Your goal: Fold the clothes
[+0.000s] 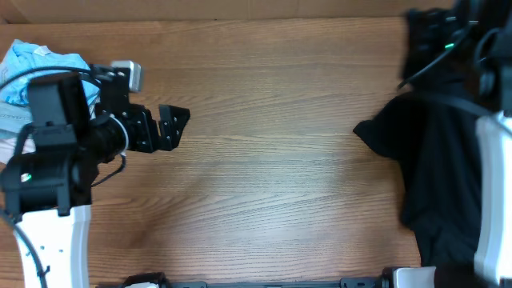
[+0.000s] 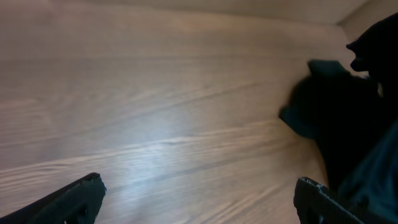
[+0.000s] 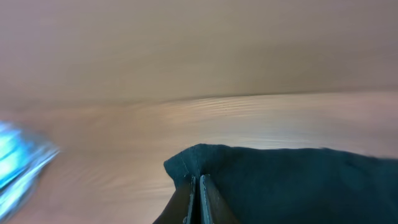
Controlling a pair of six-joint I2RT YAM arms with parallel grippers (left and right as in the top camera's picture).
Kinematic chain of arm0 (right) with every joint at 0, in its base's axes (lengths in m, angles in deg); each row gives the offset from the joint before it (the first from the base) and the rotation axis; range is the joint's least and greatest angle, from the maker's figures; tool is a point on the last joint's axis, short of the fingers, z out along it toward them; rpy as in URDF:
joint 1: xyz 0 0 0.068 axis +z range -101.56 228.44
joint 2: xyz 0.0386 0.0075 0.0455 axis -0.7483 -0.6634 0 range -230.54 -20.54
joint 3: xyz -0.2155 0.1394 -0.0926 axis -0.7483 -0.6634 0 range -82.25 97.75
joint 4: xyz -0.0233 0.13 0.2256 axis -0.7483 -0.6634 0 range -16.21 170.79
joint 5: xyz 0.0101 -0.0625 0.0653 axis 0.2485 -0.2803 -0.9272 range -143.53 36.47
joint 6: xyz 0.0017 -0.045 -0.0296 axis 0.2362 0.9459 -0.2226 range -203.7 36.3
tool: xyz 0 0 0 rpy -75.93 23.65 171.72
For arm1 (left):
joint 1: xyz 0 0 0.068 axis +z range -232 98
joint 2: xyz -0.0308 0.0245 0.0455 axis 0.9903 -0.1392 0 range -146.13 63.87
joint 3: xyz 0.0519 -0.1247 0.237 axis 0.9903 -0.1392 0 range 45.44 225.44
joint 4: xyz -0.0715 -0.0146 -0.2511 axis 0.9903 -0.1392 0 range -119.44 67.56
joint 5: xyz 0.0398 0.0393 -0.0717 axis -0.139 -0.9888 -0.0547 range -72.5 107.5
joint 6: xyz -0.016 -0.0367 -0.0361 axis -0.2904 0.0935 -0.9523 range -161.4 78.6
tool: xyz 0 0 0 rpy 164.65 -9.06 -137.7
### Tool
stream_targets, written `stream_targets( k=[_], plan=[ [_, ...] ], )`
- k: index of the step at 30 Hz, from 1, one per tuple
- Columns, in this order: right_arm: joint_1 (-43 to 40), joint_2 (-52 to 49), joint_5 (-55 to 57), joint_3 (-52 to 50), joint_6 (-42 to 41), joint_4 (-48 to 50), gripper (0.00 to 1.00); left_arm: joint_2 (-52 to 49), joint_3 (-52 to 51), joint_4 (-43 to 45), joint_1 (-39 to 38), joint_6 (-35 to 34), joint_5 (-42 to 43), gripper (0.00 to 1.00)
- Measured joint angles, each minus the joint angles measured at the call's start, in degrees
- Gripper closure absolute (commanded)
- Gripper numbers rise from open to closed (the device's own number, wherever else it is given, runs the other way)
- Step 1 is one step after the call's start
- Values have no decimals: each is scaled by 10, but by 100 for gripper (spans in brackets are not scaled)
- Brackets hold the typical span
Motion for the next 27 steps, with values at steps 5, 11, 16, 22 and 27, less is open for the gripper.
stream_targets(
  k=[5, 11, 16, 22, 27],
  plan=[
    [204, 23, -37, 2, 12, -40, 96, 0, 89, -43, 0, 0, -79, 0],
    [465, 6, -37, 2, 17, -56, 62, 0, 173, -57, 0, 0, -165, 0],
    [537, 5, 42, 2, 5, -57, 39, 0, 195, -59, 0, 0, -186, 0],
    [484, 18, 157, 2, -56, -58, 37, -30, 197, -92, -5, 9, -144, 0],
    [399, 62, 206, 2, -139, -78, 37, -119, 198, -99, -76, 44, -101, 18]
  ],
)
